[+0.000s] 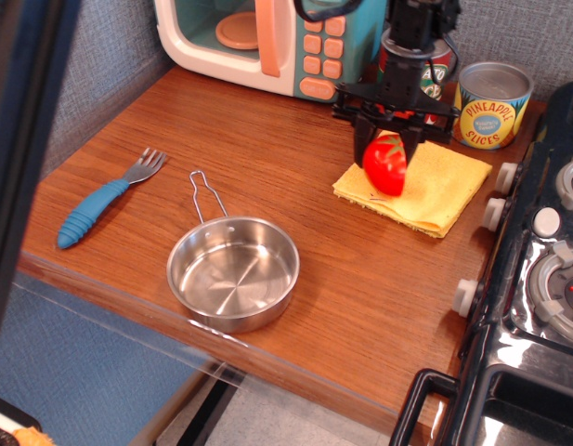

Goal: Put the red pepper on the yellow cloth.

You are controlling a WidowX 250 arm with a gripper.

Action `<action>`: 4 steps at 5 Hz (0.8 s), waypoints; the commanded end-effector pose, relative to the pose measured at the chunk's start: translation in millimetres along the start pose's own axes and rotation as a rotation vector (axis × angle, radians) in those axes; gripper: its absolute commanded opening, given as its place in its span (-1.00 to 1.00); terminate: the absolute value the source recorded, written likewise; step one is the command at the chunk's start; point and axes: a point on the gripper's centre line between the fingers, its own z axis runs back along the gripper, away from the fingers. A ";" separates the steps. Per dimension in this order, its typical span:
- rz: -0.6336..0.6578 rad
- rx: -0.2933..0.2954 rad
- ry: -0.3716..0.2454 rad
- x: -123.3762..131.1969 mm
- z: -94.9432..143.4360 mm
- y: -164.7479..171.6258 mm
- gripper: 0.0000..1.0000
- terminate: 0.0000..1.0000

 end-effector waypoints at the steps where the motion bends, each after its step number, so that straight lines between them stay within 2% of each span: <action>1: -0.009 -0.035 -0.060 16.0 21.3 -10.5 -1.00 -1.00; 2: -0.016 -0.027 -0.057 13.9 23.7 -11.7 1.00 -1.00; 3: -0.012 -0.028 -0.067 9.6 32.0 -8.1 1.00 -1.00; 4: -0.023 -0.059 -0.103 1.3 52.2 -3.9 1.00 -1.00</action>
